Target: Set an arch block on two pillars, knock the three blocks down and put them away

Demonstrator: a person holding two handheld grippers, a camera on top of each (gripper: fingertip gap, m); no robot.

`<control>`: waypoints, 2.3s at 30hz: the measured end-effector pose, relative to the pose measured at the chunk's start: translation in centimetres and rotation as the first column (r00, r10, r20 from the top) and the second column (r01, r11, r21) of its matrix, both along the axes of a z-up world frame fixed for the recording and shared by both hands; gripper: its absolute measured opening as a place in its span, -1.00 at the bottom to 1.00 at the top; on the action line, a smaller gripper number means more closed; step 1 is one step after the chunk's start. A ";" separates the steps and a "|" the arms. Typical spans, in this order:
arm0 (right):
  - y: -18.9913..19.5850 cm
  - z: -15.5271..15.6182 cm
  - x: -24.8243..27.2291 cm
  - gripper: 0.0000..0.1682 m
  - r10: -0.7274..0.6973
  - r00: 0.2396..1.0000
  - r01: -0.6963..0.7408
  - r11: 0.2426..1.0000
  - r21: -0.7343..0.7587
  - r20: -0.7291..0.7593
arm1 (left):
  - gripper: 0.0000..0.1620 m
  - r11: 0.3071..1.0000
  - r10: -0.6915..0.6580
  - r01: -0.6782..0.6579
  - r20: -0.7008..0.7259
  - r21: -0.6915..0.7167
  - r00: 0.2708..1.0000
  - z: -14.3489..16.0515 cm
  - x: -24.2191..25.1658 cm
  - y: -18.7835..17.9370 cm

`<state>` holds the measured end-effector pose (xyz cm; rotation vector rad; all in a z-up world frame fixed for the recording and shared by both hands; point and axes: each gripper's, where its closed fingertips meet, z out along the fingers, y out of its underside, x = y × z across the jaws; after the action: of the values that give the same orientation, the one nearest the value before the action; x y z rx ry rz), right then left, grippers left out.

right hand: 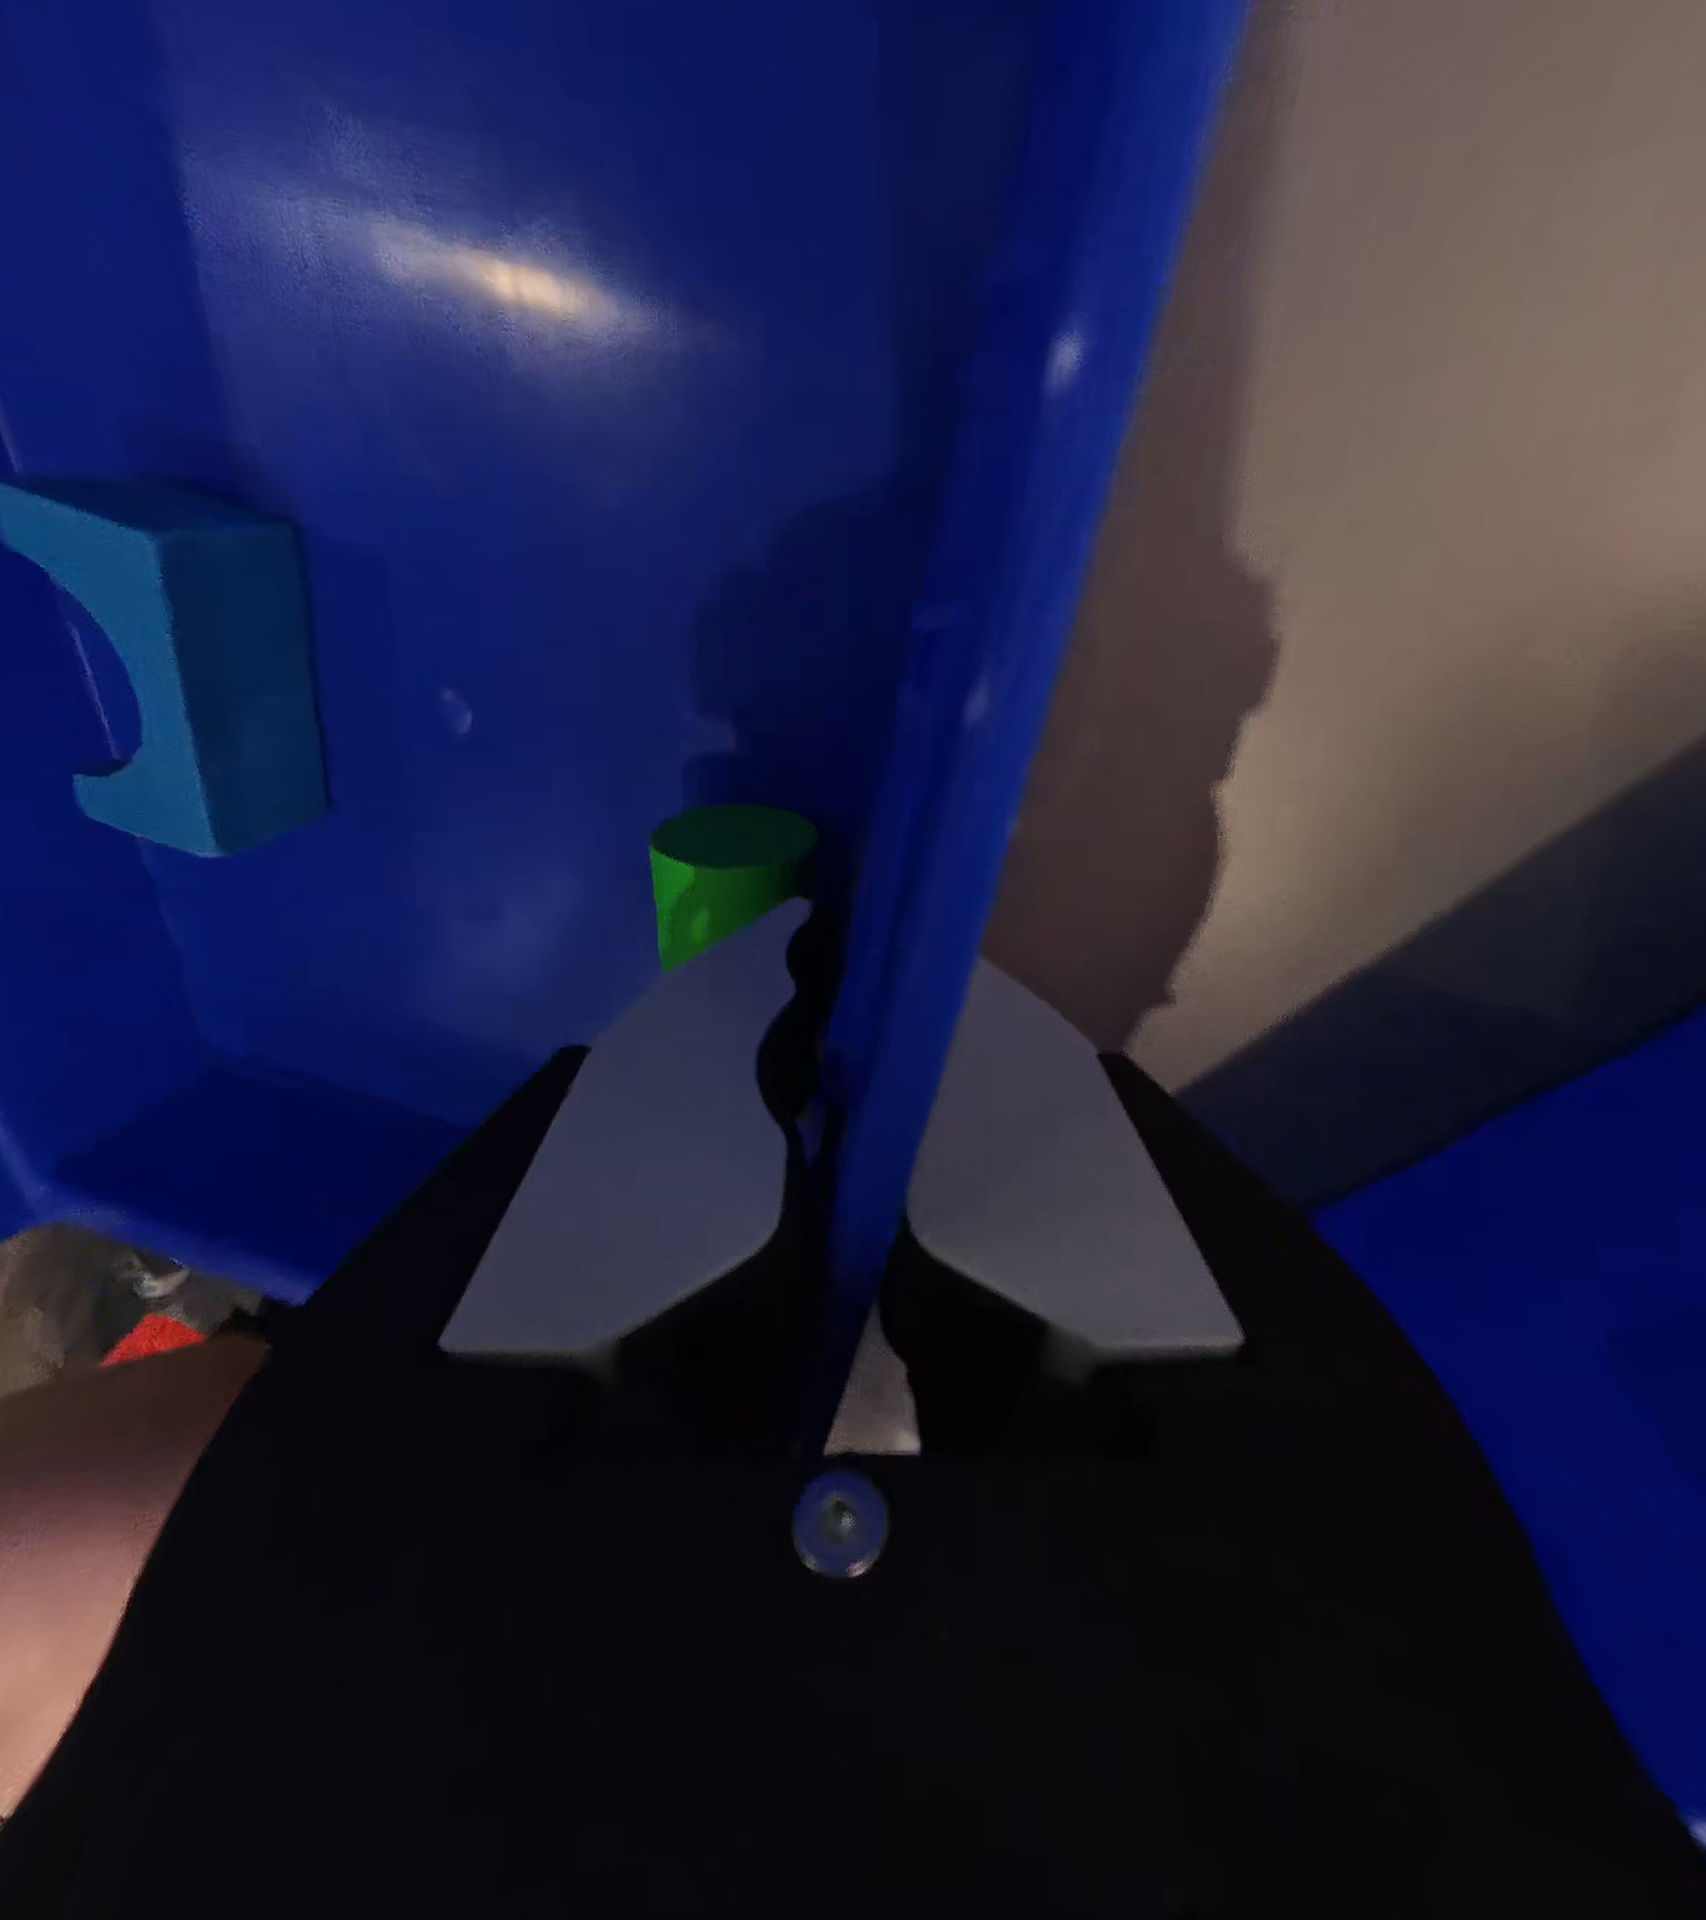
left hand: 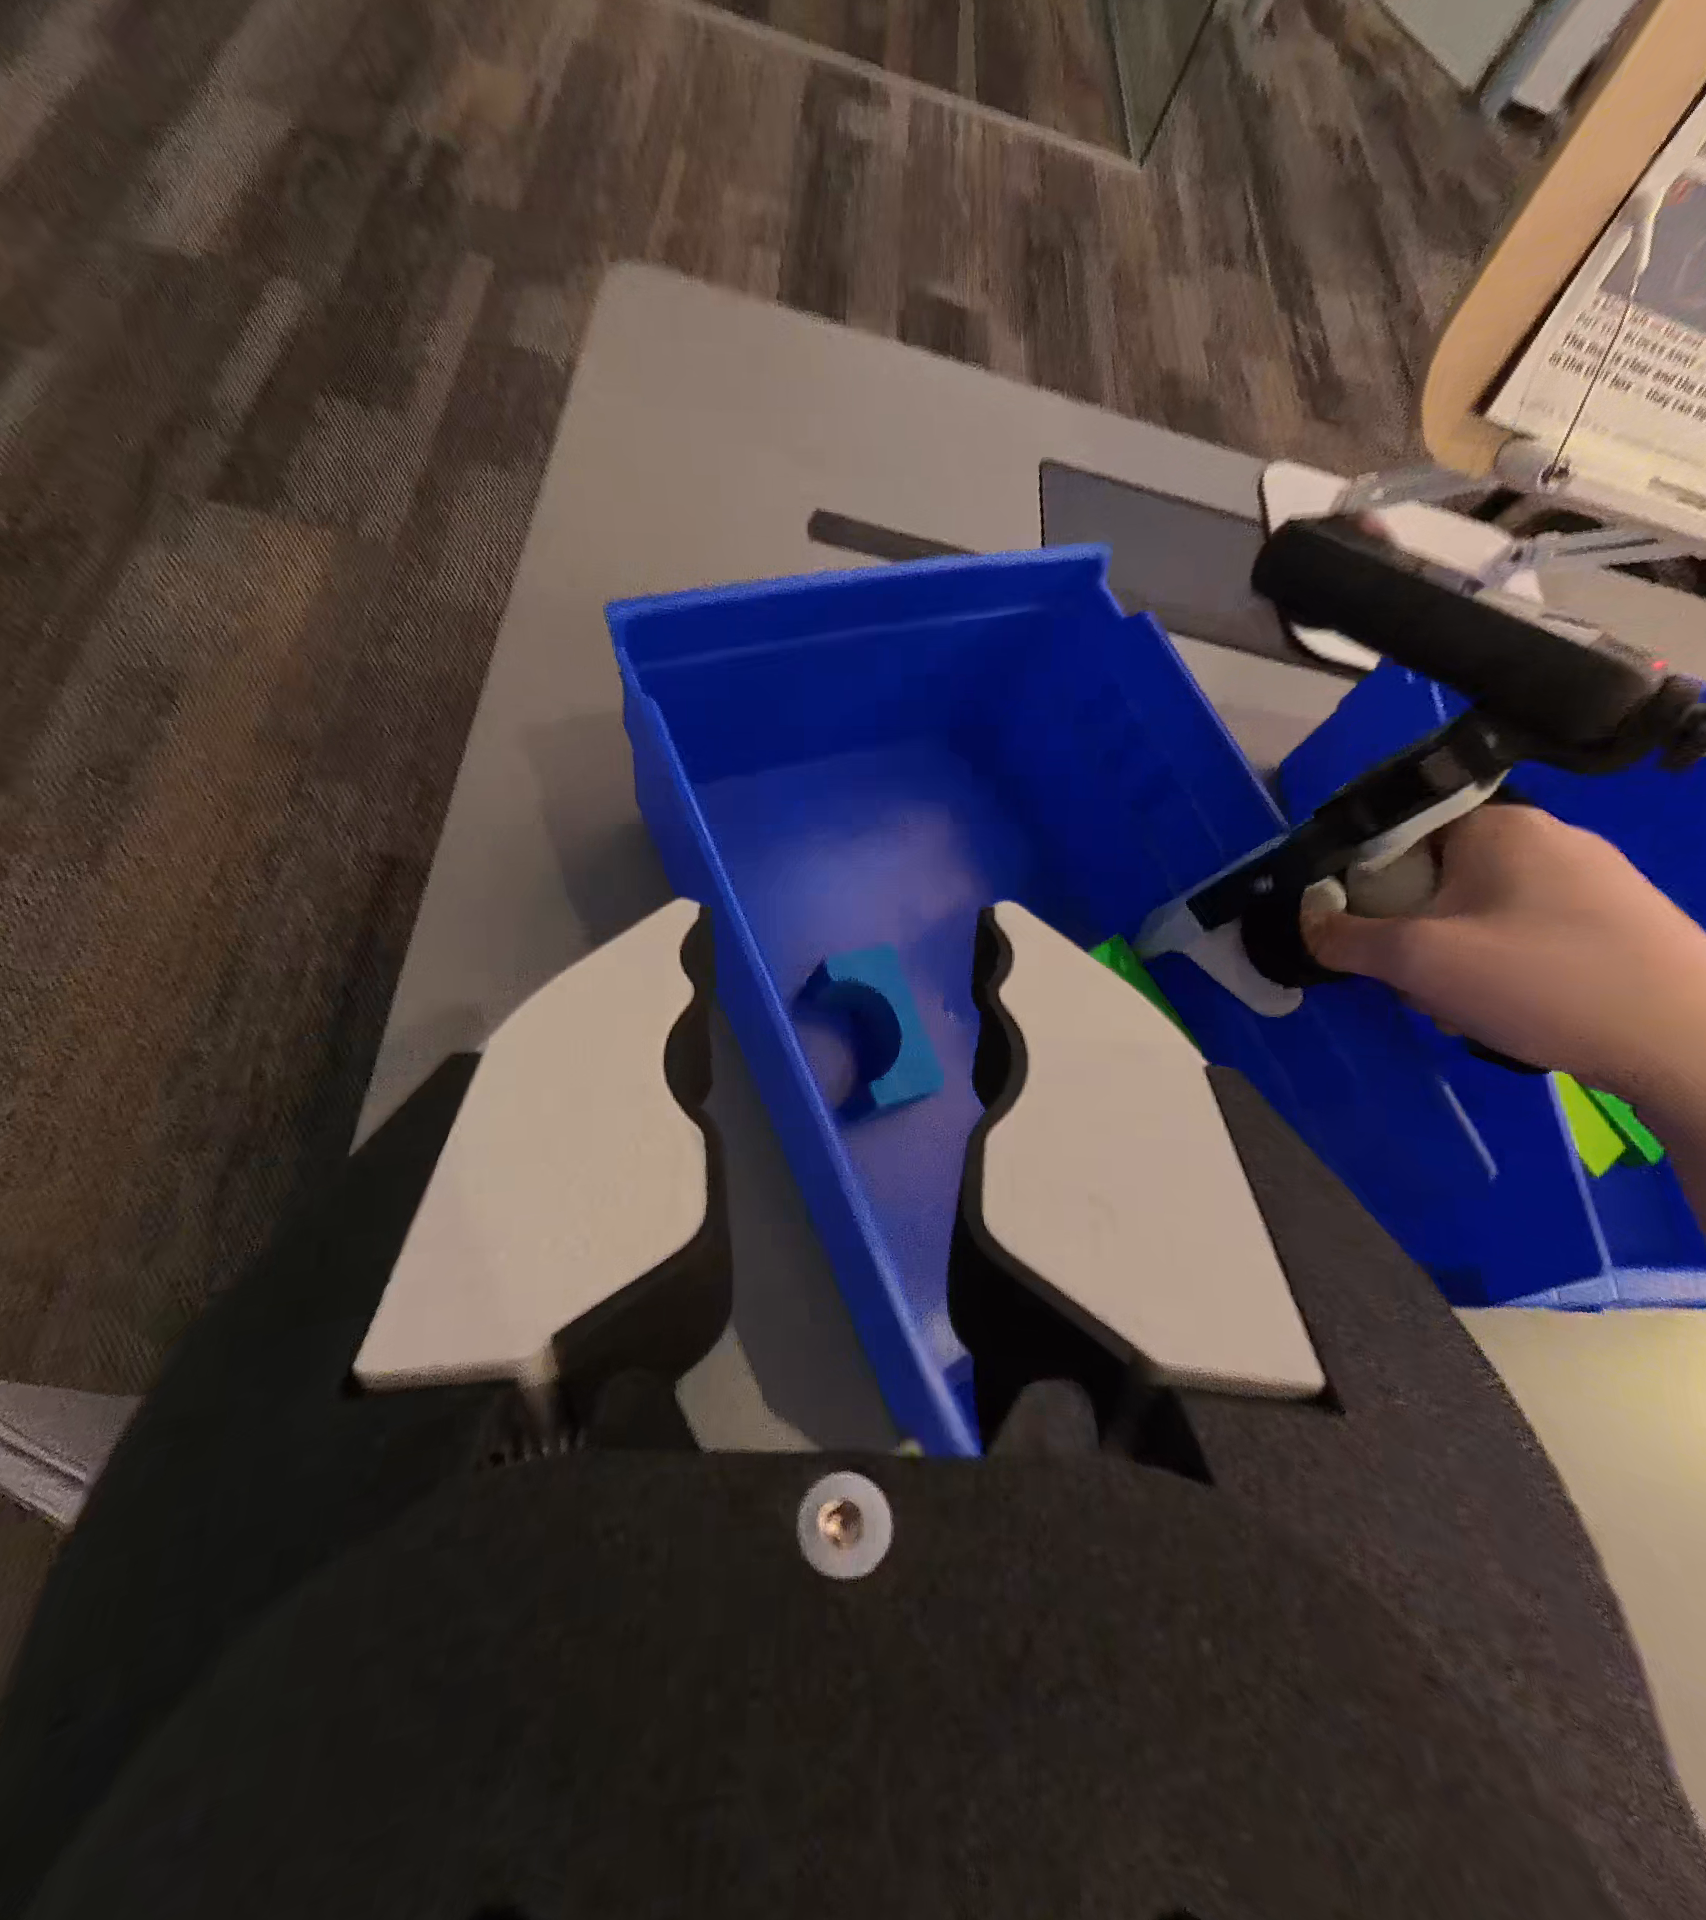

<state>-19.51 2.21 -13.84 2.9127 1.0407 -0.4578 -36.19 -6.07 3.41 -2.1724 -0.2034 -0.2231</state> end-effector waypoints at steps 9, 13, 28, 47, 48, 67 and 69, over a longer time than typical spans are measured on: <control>3.7 10.1 3.0 -0.56 0.134 0.988 -0.078 0.860 0.504 -0.076 | -0.31 0.962 -0.049 0.051 0.014 -0.267 0.999 -6.3 -0.4 0.7; 3.9 13.9 11.7 -0.56 0.110 0.994 -0.062 0.722 0.689 -0.026 | -0.28 0.936 -0.073 0.073 0.014 -0.343 0.997 -8.9 -0.5 1.6; 2.2 11.4 33.4 -0.53 -0.148 0.943 0.304 0.744 0.595 -0.298 | -0.43 0.821 -0.058 0.073 0.044 -0.567 0.997 -13.9 -0.6 0.7; 2.7 8.4 33.9 -0.49 -0.277 0.887 0.422 0.810 0.407 -0.369 | -0.89 0.803 -0.328 0.171 -0.183 -0.570 0.927 -14.8 2.8 6.8; 3.1 9.2 33.7 -0.49 -0.278 0.876 0.440 0.795 0.417 -0.393 | -0.89 0.808 -0.324 0.172 -0.181 -0.564 0.928 -14.8 2.9 7.0; 3.6 2.7 39.3 -0.92 -0.303 0.953 0.285 0.917 0.278 0.023 | -0.76 0.985 -0.169 0.158 -0.227 -0.066 0.959 -1.5 4.8 7.0; 3.5 2.6 43.1 -0.92 -0.352 0.936 0.333 0.903 0.270 0.024 | -0.76 0.981 -0.175 0.148 -0.236 -0.127 0.956 -2.5 4.5 6.9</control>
<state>23.63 5.69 -11.20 3.3372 0.6181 -0.2283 -31.66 0.84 0.90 -2.3028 0.1065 -0.0324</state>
